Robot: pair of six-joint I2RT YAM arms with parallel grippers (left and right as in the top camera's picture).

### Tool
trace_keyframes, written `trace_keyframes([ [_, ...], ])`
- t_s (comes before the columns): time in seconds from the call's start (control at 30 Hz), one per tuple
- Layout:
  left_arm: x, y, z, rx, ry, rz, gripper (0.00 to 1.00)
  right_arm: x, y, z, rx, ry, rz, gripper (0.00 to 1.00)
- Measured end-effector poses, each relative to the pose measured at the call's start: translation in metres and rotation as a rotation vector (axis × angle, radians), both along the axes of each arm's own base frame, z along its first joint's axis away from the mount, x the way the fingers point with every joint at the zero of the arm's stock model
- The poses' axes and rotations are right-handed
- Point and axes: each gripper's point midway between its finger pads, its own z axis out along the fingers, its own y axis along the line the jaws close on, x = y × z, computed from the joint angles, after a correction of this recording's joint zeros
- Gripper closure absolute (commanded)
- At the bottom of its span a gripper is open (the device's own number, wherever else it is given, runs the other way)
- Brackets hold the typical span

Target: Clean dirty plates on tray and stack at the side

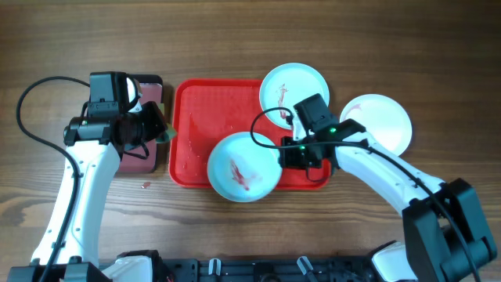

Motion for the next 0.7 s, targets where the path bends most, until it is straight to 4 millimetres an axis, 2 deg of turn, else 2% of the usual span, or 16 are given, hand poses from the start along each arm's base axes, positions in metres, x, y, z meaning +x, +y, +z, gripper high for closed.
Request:
trace_keyframes([
  [0.07,0.000,0.000,0.000,0.000,0.002,0.000,0.96,0.020,0.021,0.007,0.037,-0.085,-0.054,0.96],
  [0.2,0.000,0.000,0.000,0.000,0.002,0.000,0.96,0.026,0.051,0.002,0.056,-0.121,-0.120,0.96],
  [0.23,0.000,0.000,0.000,0.000,0.001,0.000,0.96,0.026,0.056,-0.006,0.052,-0.113,-0.136,0.92],
  [0.33,0.000,0.000,0.000,0.000,0.001,0.000,0.96,0.025,0.061,-0.020,0.038,-0.088,-0.157,0.70],
  [0.4,0.000,0.000,0.000,0.000,0.001,0.000,0.96,0.025,0.059,-0.024,0.026,-0.082,-0.163,0.59],
  [0.43,0.000,0.000,0.000,0.000,0.001,0.000,0.96,0.025,0.058,-0.024,0.018,-0.084,-0.155,0.57],
  [0.53,0.000,0.000,0.000,0.000,0.001,0.000,0.96,0.030,0.056,-0.015,-0.032,-0.111,-0.107,0.55],
  [0.7,0.000,0.000,0.000,0.000,0.001,0.000,0.96,0.059,0.068,0.011,-0.064,-0.244,0.003,0.64],
])
